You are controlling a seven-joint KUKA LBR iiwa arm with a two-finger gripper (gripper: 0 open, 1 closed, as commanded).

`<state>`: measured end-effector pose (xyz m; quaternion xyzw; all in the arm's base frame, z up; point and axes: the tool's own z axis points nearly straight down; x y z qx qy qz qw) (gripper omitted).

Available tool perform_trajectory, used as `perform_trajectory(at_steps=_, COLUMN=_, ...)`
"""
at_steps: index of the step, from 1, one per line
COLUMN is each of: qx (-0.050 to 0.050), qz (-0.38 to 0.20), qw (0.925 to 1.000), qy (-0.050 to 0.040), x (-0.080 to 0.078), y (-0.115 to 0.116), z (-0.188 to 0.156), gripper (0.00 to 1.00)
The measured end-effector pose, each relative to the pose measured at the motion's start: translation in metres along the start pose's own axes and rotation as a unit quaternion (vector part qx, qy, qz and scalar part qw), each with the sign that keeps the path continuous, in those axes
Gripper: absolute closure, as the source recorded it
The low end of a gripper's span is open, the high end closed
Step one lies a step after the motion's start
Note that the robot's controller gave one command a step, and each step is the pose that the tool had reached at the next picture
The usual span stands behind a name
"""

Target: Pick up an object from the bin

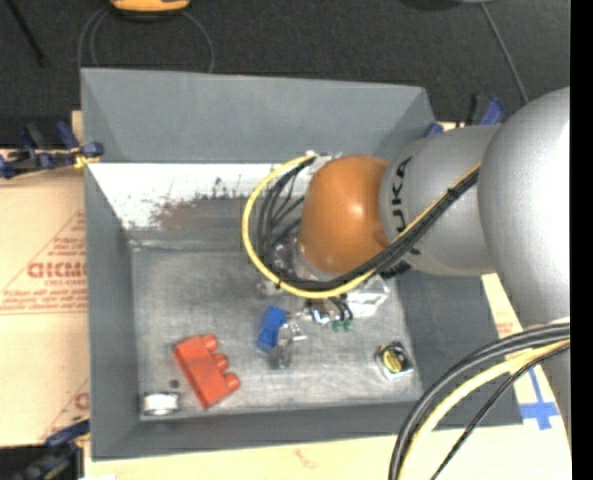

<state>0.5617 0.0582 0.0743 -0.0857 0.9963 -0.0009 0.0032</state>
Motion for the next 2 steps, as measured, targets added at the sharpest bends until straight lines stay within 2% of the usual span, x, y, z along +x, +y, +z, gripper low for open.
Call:
perform_trajectory(at_steps=1, qx=-0.001, qz=0.001, qw=1.0, qy=-0.0044, x=-0.003, y=0.001, z=-0.003, gripper=1.0)
perform_trajectory(at_steps=2, qx=0.001, qz=-0.124, qw=0.9923, qy=-0.0039, x=-0.011, y=-0.039, z=-0.239, gripper=1.0)
